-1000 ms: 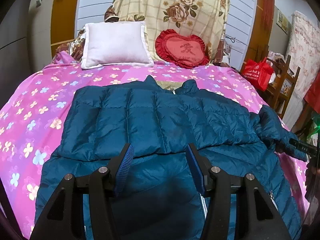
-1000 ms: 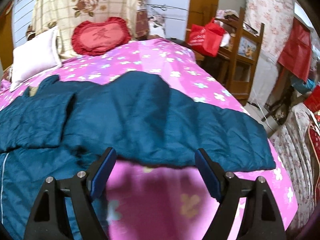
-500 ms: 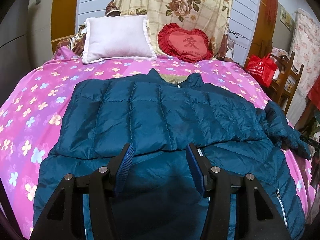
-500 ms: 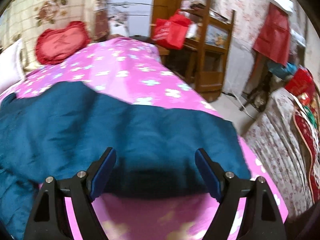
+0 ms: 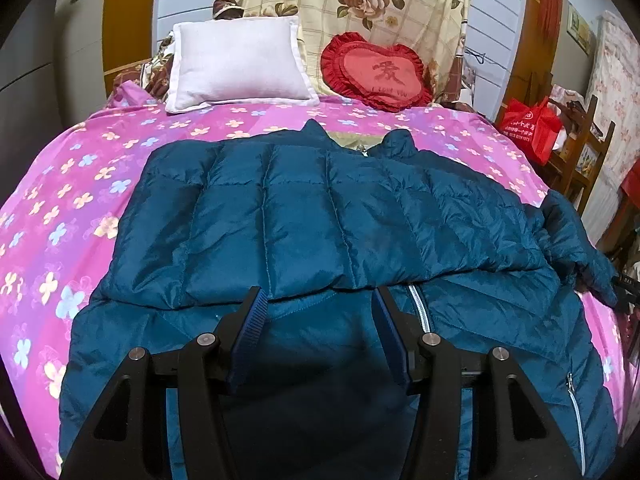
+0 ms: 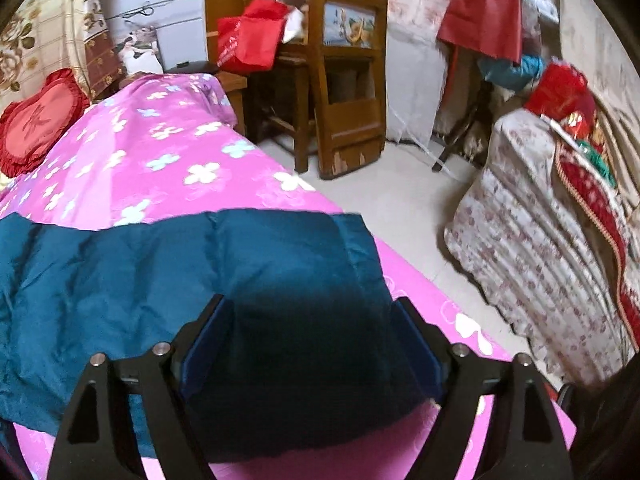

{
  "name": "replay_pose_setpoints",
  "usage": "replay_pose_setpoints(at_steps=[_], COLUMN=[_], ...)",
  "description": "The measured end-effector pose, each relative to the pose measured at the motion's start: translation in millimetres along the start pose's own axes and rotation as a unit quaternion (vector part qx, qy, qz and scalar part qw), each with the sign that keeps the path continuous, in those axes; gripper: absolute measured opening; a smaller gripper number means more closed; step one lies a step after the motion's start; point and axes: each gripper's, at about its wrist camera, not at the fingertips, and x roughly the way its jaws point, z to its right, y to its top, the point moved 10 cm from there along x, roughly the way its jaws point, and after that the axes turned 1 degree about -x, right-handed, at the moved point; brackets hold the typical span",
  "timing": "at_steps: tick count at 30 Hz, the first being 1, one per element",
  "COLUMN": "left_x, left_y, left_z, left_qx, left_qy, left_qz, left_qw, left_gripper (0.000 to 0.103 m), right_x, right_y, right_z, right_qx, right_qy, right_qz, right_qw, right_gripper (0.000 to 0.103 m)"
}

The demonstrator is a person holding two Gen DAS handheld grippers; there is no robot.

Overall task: Fold large clothes
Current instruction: 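Move the right tool to the sleeve hanging off the bed and grasp it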

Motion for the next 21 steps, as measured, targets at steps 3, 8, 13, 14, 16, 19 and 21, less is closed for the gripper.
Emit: replay_pose_setpoints(at_steps=[3, 8, 13, 14, 16, 19, 21], left_x=[0.7, 2.5, 2.2, 2.1, 2.2, 1.9, 1.7], left_y=[-0.6, -1.7, -2.0, -2.0, -1.5, -1.7, -1.7], left_z=[-0.7, -2.7, -7.4, -9.6, -14.1, -20.2, -23.2], left_qx=[-0.001, -0.003, -0.002, -0.004, -0.007, -0.016, -0.022], left_qy=[0.001, 0.003, 0.020, 0.025, 0.033, 0.039, 0.042], left_qz=[-0.001, -0.004, -0.005, -0.006, -0.008, -0.011, -0.014], left_qw=[1.0000, 1.0000, 0.9998, 0.9997, 0.9994, 0.9990, 0.9988], left_gripper=[0.036, 0.036, 0.036, 0.036, 0.036, 0.036, 0.036], right_x=[8.8, 14.7, 1.6, -1.9, -10.9, -31.6, -48.9], right_y=[-4.5, -10.7, -11.7, -11.3, -9.4, -2.5, 2.9], right_z=[5.3, 5.8, -18.1, -22.4, -31.0, -45.9, -55.8], right_qx=[0.020, 0.039, 0.001, -0.006, -0.012, -0.017, -0.027], right_qy=[0.018, 0.041, 0.068, 0.065, 0.066, 0.081, 0.091], right_qz=[-0.006, -0.017, -0.015, -0.014, -0.011, 0.006, 0.022], right_qw=[1.000, 0.998, 0.998, 0.998, 0.998, 0.997, 0.995], right_gripper=[0.093, 0.081, 0.029, 0.024, 0.020, 0.019, 0.019])
